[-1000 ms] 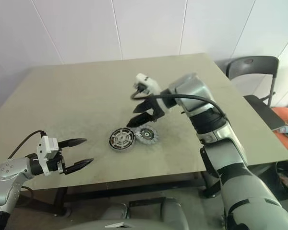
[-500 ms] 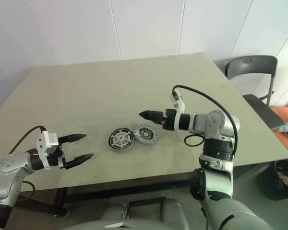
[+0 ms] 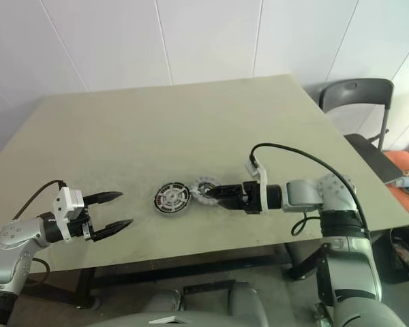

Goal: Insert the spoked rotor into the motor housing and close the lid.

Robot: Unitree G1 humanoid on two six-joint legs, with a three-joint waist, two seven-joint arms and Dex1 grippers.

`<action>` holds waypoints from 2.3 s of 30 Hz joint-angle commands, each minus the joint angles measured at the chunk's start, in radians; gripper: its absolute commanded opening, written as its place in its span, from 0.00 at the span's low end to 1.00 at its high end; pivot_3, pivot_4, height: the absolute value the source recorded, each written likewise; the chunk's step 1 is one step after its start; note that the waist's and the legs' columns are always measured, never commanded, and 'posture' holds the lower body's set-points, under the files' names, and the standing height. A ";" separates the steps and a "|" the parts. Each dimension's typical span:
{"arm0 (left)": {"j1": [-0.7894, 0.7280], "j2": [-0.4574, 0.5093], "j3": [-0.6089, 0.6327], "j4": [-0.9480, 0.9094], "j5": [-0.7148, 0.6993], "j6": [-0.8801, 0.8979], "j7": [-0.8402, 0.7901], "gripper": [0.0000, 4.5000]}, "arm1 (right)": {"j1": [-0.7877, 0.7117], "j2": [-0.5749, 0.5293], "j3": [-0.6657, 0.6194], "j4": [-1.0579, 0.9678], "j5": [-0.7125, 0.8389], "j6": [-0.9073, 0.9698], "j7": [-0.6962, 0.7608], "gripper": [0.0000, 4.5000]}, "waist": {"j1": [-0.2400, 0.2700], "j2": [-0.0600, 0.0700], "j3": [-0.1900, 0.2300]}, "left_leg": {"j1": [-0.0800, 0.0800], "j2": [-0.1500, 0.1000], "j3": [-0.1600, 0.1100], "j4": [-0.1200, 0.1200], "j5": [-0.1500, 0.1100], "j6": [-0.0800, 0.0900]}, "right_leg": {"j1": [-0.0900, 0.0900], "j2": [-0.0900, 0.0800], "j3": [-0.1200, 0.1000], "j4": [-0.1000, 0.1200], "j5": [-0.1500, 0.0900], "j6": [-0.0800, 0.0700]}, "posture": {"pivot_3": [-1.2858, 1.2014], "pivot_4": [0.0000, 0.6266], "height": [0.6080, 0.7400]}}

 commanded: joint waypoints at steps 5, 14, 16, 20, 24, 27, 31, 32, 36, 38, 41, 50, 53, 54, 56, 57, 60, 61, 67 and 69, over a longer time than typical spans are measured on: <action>-0.003 -0.001 0.010 -0.029 -0.004 -0.011 0.009 1.00 | 0.047 0.026 0.050 0.004 0.191 -0.096 -0.254 0.99 | 0.001 0.000 0.000 | -0.001 0.000 0.000 -0.001 0.000 0.000 | 0.000 0.000 0.000 -0.003 0.001 0.001 | 0.52 0.00 1.00; -0.004 0.000 0.013 -0.029 -0.004 -0.012 0.010 1.00 | 0.088 0.059 0.084 -0.031 0.316 -0.273 -0.461 0.99 | 0.000 0.000 0.000 | 0.000 0.000 0.000 0.000 0.000 0.001 | 0.002 0.000 0.000 -0.003 0.001 0.001 | 0.52 0.00 1.00; -0.006 0.001 0.012 -0.027 -0.003 -0.013 0.008 1.00 | 0.091 0.068 0.090 -0.039 0.331 -0.298 -0.481 0.99 | 0.000 0.000 0.000 | 0.000 0.000 0.000 0.000 0.000 0.001 | 0.002 0.000 0.000 -0.003 0.001 0.001 | 0.52 0.00 1.00; -0.011 0.002 0.013 -0.024 -0.004 -0.012 0.007 1.00 | 0.092 0.091 0.090 -0.049 0.326 -0.345 -0.501 0.99 | 0.000 0.000 0.000 | 0.000 0.000 0.000 -0.001 0.000 0.001 | 0.002 0.000 0.000 -0.003 0.001 0.001 | 0.52 0.00 1.00; -0.012 0.003 0.013 -0.022 -0.004 -0.012 0.006 1.00 | 0.085 0.109 0.079 -0.060 0.274 -0.380 -0.489 0.99 | 0.000 0.000 0.000 | 0.000 0.000 0.000 -0.001 0.000 0.001 | 0.002 0.000 0.000 -0.003 0.001 0.001 | 0.52 0.00 1.00; -0.012 0.003 0.014 -0.022 -0.004 -0.011 0.006 1.00 | 0.088 0.107 0.083 -0.076 0.223 -0.370 -0.445 0.99 | 0.000 0.000 0.000 | 0.000 0.000 0.000 0.000 0.000 0.001 | 0.002 0.000 0.000 -0.003 0.001 0.001 | 0.52 0.00 1.00; -0.012 0.003 0.013 -0.024 -0.003 -0.011 0.008 1.00 | 0.087 0.113 0.072 -0.093 0.184 -0.373 -0.400 0.99 | 0.000 0.000 0.000 | 0.000 0.000 0.000 0.000 0.000 0.001 | 0.002 0.000 0.000 -0.003 0.001 0.001 | 0.52 0.00 1.00; -0.012 0.002 0.012 -0.027 -0.002 -0.010 0.010 1.00 | 0.088 0.116 0.065 -0.091 0.172 -0.383 -0.405 0.96 | 0.000 0.000 0.000 | 0.000 0.000 0.000 -0.001 0.000 0.001 | 0.002 0.000 0.000 -0.003 0.001 0.001 | 0.52 0.00 1.00; -0.016 0.001 0.008 -0.031 -0.002 -0.006 0.012 1.00 | 0.088 0.126 0.051 -0.095 0.130 -0.396 -0.392 0.71 | 0.000 0.000 0.000 | 0.000 0.000 0.000 -0.001 0.000 0.001 | 0.001 0.000 0.000 -0.003 0.001 0.001 | 0.52 0.00 1.00; -0.021 0.001 0.006 -0.031 -0.002 -0.003 0.013 1.00 | 0.088 0.136 0.041 -0.102 0.112 -0.407 -0.382 0.56 | 0.000 0.000 0.000 | 0.000 0.000 0.000 -0.001 0.000 0.001 | 0.001 0.000 0.000 -0.003 0.001 0.001 | 0.52 0.00 1.00; -0.025 0.001 0.006 -0.028 -0.002 -0.003 0.012 1.00 | 0.088 0.146 0.024 -0.119 0.089 -0.410 -0.369 0.32 | 0.000 0.000 0.000 | 0.000 0.000 0.000 -0.001 0.000 0.001 | 0.001 0.000 0.000 -0.003 0.001 0.001 | 0.52 0.00 1.00; -0.033 0.002 0.005 -0.013 0.000 -0.009 0.008 1.00 | 0.091 0.145 0.029 -0.228 -0.033 -0.402 -0.245 0.01 | 0.001 0.000 0.000 | 0.000 0.000 0.000 -0.001 0.000 0.001 | 0.001 0.000 0.000 -0.004 0.001 0.001 | 0.52 0.00 1.00; -0.036 0.002 0.004 -0.011 0.001 -0.009 0.006 1.00 | 0.092 0.125 0.058 -0.285 -0.119 -0.390 -0.156 0.01 | 0.001 0.000 0.000 | 0.000 0.000 0.000 -0.001 0.000 0.001 | 0.001 0.000 0.000 -0.004 0.001 0.001 | 0.52 0.00 1.00; -0.037 0.002 0.004 -0.010 0.001 -0.009 0.005 1.00 | 0.094 0.116 0.075 -0.312 -0.153 -0.385 -0.123 0.01 | 0.001 0.001 0.000 | -0.001 0.000 0.000 -0.001 0.000 0.001 | 0.000 0.000 0.000 -0.004 0.001 0.001 | 0.52 0.00 1.00; -0.040 0.002 0.004 -0.008 0.002 -0.009 0.004 1.00 | 0.094 0.094 0.113 -0.361 -0.228 -0.386 -0.048 0.01 | 0.000 0.001 0.000 | -0.001 0.000 0.000 -0.001 0.000 0.001 | 0.000 0.000 0.000 -0.004 0.001 0.001 | 0.52 0.00 1.00; -0.041 0.002 0.003 -0.007 0.003 -0.009 0.004 1.00 | 0.093 0.088 0.128 -0.382 -0.261 -0.392 -0.016 0.01 | 0.000 0.001 0.000 | -0.001 0.000 0.000 -0.002 0.000 0.001 | 0.000 0.000 0.000 -0.004 0.001 0.001 | 0.52 0.00 1.00; -0.044 0.002 0.003 -0.006 0.004 -0.010 0.004 1.00 | 0.088 0.070 0.168 -0.432 -0.345 -0.396 0.070 0.01 | 0.000 0.001 0.000 | -0.001 0.000 0.000 -0.002 0.000 0.001 | 0.000 0.000 0.000 -0.004 0.001 0.001 | 0.52 0.00 1.00; -0.044 0.002 0.003 -0.005 0.005 -0.010 0.004 1.00 | 0.085 0.053 0.196 -0.453 -0.392 -0.407 0.108 0.01 | 0.000 0.001 0.000 | -0.001 0.000 0.000 -0.002 0.000 0.001 | 0.000 0.000 0.000 -0.004 0.001 0.001 | 0.52 0.00 1.00; -0.049 0.000 0.002 -0.003 0.008 -0.010 0.009 1.00 | 0.058 0.055 0.231 -0.477 -0.543 -0.461 0.236 0.01 | 0.000 0.000 0.000 | -0.001 0.000 0.000 -0.002 0.000 0.000 | 0.000 0.000 0.000 -0.005 0.001 0.001 | 0.52 0.00 1.00; -0.049 -0.001 0.002 -0.004 0.008 -0.010 0.010 1.00 | 0.043 0.053 0.249 -0.480 -0.599 -0.482 0.274 0.01 | 0.000 0.000 0.000 | -0.001 0.000 0.000 -0.002 0.000 0.001 | -0.001 0.000 0.000 -0.005 0.001 0.001 | 0.52 0.00 1.00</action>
